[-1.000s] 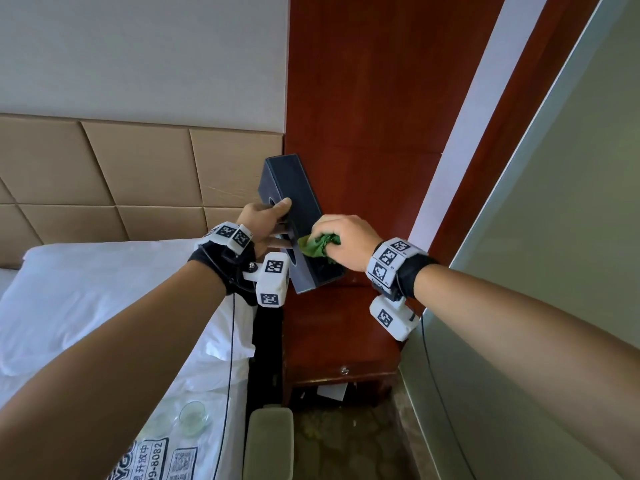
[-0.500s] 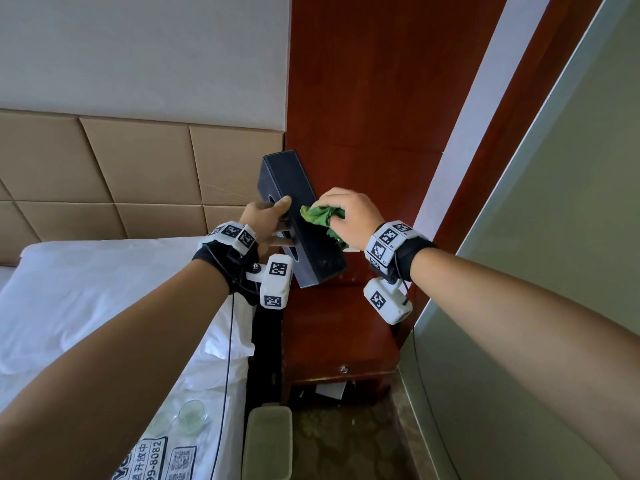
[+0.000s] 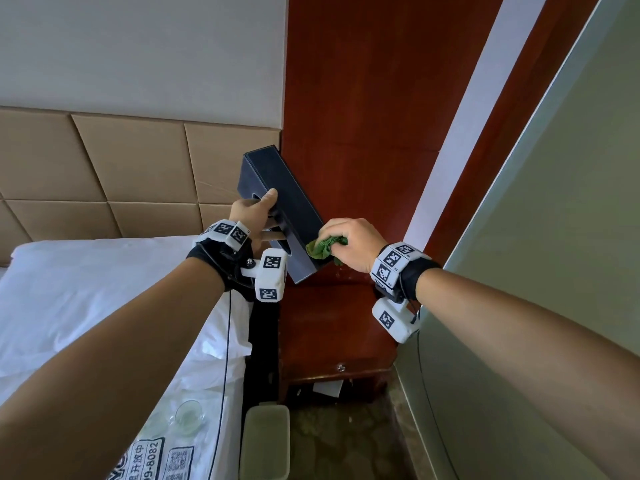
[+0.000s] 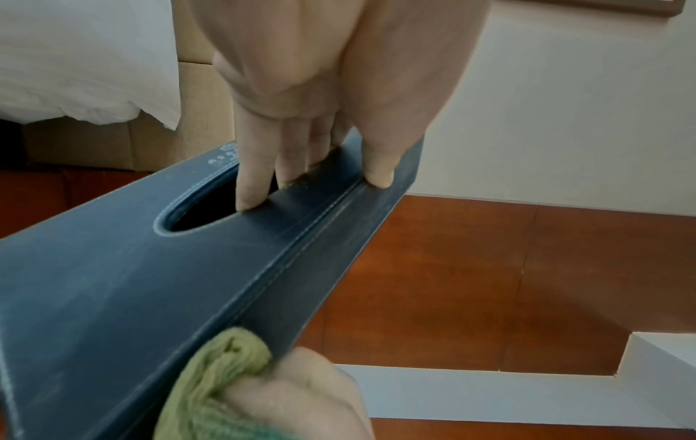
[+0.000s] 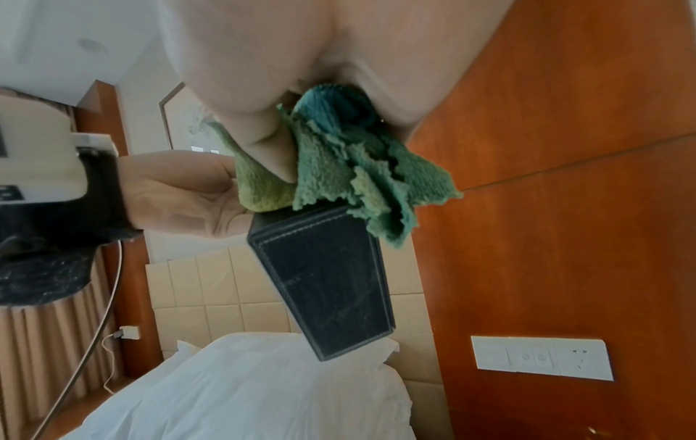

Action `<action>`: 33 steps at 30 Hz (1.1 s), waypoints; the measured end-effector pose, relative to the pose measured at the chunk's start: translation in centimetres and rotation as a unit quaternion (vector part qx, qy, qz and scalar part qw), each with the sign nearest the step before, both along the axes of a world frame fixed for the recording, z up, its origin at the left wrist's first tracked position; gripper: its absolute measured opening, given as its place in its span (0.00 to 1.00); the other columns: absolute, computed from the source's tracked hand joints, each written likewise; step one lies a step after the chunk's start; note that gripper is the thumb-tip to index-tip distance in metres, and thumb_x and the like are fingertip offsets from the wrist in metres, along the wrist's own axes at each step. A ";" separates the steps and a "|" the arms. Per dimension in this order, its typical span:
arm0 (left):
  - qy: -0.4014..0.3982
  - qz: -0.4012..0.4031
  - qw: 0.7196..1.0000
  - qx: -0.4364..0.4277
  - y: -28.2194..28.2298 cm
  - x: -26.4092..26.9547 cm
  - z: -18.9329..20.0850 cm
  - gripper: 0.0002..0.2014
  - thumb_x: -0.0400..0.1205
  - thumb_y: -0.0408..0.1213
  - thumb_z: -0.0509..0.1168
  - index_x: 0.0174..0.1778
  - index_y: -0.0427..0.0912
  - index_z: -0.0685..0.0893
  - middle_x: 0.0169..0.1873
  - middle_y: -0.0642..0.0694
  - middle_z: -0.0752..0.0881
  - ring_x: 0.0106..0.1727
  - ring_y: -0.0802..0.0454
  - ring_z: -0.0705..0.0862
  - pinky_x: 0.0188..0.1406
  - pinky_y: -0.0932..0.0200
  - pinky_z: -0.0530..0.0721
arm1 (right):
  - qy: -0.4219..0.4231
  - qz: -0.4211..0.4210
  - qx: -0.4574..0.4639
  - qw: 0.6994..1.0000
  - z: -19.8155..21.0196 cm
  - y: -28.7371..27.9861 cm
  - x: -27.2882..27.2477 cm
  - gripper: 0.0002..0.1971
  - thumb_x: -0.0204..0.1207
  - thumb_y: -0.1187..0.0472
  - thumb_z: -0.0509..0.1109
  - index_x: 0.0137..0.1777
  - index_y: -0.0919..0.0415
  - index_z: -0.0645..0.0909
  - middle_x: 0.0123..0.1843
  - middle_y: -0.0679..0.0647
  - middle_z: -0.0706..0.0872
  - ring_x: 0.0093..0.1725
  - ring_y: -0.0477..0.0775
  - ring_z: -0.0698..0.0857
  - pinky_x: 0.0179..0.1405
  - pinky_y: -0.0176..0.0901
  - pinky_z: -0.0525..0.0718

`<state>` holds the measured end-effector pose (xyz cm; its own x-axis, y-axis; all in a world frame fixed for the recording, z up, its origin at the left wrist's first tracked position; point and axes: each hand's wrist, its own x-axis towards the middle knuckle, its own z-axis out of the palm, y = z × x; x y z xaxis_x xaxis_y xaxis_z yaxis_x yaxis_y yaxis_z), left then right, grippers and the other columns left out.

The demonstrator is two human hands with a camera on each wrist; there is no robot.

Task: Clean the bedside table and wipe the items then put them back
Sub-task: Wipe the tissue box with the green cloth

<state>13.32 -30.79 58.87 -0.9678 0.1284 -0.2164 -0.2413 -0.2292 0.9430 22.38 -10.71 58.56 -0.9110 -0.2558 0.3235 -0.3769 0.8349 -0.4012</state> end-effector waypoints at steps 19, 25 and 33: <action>0.002 -0.017 1.000 0.003 -0.8 -0.4 -0.4 0.16 0.84 0.41 0.70 0.61 0.33 0.82 0.44 0.43 0.85 0.48 0.44 0.87 0.46 0.34 0.90 | -0.106 -0.104 -0.083 0.985 3.2 1.4 -0.7 0.12 0.73 0.67 0.63 0.34 0.54 0.85 0.30 0.59 0.84 0.30 0.53 0.78 0.35 0.44 0.76; 0.026 -0.034 0.998 -0.035 -0.9 0.0 -0.6 0.17 0.84 0.40 0.70 0.63 0.33 0.82 0.48 0.43 0.85 0.52 0.43 0.88 0.50 0.33 0.89 | -0.063 -0.148 -0.080 0.984 3.6 0.9 -1.2 0.11 0.75 0.65 0.62 0.48 0.57 0.87 0.35 0.53 0.87 0.31 0.53 0.81 0.33 0.45 0.78; 0.006 -0.040 0.999 -0.005 -0.6 0.4 -0.4 0.16 0.84 0.43 0.70 0.56 0.31 0.82 0.44 0.40 0.82 0.48 0.41 0.87 0.48 0.31 0.89 | -0.033 -0.022 0.049 0.998 1.9 0.0 -0.9 0.16 0.75 0.71 0.66 0.58 0.59 0.88 0.54 0.43 0.86 0.48 0.52 0.86 0.53 0.48 0.84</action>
